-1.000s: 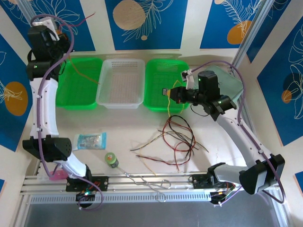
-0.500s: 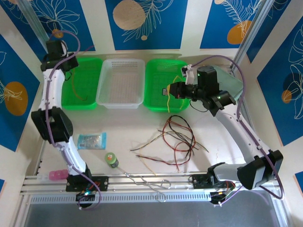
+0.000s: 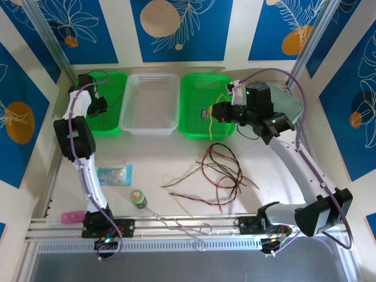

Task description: Untangle the cables

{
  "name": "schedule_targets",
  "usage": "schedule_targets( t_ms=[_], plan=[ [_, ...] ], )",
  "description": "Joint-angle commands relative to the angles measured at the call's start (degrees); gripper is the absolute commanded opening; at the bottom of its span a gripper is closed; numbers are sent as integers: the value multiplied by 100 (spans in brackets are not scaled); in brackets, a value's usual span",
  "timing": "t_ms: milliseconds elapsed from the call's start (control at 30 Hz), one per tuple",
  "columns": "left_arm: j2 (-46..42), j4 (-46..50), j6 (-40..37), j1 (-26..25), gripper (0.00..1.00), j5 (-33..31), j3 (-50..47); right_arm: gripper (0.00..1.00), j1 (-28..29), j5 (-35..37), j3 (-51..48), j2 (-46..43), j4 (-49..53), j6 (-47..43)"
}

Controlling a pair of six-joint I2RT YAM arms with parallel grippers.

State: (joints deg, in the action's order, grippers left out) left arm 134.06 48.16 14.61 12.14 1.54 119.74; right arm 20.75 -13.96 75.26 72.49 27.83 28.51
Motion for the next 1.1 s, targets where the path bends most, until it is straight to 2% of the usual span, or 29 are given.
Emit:
schedule_targets(
  t_ms=[0, 33, 100, 400, 567, 667, 767, 900, 1067],
  plan=[
    [230, 430, 49, 140, 44, 446, 698, 0, 2, -168, 76, -57, 239, -55],
    [237, 501, -4, 140, 54, 599, 812, 0, 32, -90, 158, -4, 333, -65],
    [74, 471, 10, 138, 66, 597, 823, 0, 100, 132, 308, 106, 457, -72],
    [-1597, -228, -154, 140, 87, 196, -75, 0, 542, 559, 1031, 1006, 479, 146],
    [-2351, -281, -263, 132, 92, 302, -654, 0, 799, 536, 1676, 1883, 360, 389],
    [-2923, -391, -346, 98, 93, 515, -1158, 0, 955, 475, 2442, 2605, 451, 373],
    [-3551, -605, -260, -66, 92, 938, -1819, 0, 1090, 427, 3587, 3514, 816, 323],
    [-4242, -719, -455, -551, 92, 877, -2734, 0, 1277, 308, 5452, 4854, 1467, 310],
    [-4989, -1001, -106, -871, 91, 1137, -3982, 0, 1466, 433, 7653, 6616, 1910, 361]
  ],
)
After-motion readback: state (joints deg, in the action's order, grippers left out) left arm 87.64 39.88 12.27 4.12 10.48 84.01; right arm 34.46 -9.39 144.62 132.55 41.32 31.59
